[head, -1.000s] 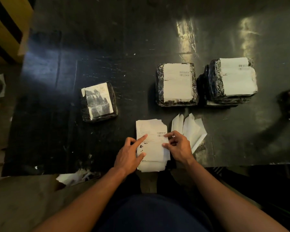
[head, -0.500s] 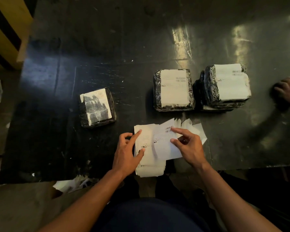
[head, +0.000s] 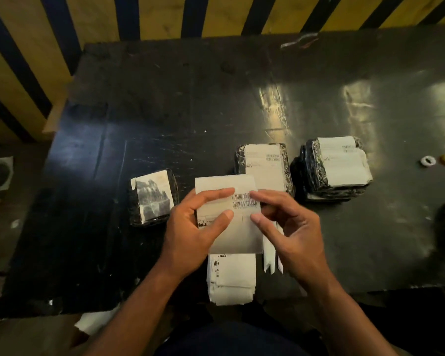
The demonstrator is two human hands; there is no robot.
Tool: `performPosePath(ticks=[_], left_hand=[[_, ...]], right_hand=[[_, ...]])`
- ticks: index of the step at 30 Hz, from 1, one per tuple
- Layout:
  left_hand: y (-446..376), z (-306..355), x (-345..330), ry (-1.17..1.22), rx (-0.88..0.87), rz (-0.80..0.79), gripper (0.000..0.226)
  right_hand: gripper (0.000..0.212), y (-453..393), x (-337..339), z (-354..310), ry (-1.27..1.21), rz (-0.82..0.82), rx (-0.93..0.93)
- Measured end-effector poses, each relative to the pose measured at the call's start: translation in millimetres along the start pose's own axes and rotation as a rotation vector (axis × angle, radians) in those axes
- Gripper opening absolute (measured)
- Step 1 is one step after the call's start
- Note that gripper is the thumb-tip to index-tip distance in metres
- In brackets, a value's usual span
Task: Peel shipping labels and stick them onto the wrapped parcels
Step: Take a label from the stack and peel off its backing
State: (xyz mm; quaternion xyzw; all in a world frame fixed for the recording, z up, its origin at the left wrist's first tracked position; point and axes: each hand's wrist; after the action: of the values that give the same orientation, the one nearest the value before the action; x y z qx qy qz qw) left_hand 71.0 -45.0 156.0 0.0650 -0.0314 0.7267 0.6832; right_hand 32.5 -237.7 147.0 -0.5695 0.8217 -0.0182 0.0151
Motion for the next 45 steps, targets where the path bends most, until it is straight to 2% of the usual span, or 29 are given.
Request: performPosePath(ticks=[5,14,21,29,31,33,35,37,42,45], left_hand=[[4.2,30.9,15.4,-0.023,-0.150,-0.062,0.037],[3.4,46.1,24.1,-0.064,-0.211,-0.067,0.037],[2.0,44.6,25.9,-0.067,-0.189,-0.082,0.036],[-7.9,44.9,20.7,-0.028,-0.138,-0.082,0.033],[-10.6,42.6,18.0,-0.124,-0.206,-0.034,0.036],[-12.1,44.0,13.3,-0.281,-0.328,0.082,0.039],[-11.3,50.6,6.6,-0.285,-0.412,0.125,0.037],[-9.7,57.5,-0.8,-0.223,-0.448,0.091,0.031],[-8.2,65.2,-10.0,-0.051,-0.303,0.048,0.024],[-7.7,68.5,-7.7,-0.001,-0.276,0.027,0.021]], right_hand=[[0.025,-23.1,-0.1,-37.4,-0.079,0.017,0.106],[0.020,-39.5,-4.3,-54.8,0.027,-0.002,0.229],[0.018,-41.0,-5.2,-58.0,0.032,-0.003,0.219],[0.017,-37.2,-9.5,-66.3,-0.089,0.018,0.145],[0.019,-36.2,-11.5,-67.6,-0.106,0.026,0.133],[0.021,-35.7,-13.5,-68.1,-0.116,0.035,0.130],[0.024,-35.8,-16.9,-68.2,-0.101,0.044,0.151],[0.026,-35.4,-20.4,-68.1,-0.090,0.048,0.162],[0.028,-34.5,-22.2,-68.3,-0.084,0.028,0.149],[0.029,-33.7,-21.2,-68.4,-0.099,0.017,0.133]])
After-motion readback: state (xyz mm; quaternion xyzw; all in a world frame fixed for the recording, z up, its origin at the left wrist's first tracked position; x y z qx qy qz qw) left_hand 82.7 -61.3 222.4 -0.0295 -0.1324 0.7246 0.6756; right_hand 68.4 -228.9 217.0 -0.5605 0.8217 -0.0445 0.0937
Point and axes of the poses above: each hand's wrist, its own y-axis away from the middle knuckle, its own x-axis out of the back of the hand, z = x × y, and after that the axes turned 14 degrees about z, right-handed
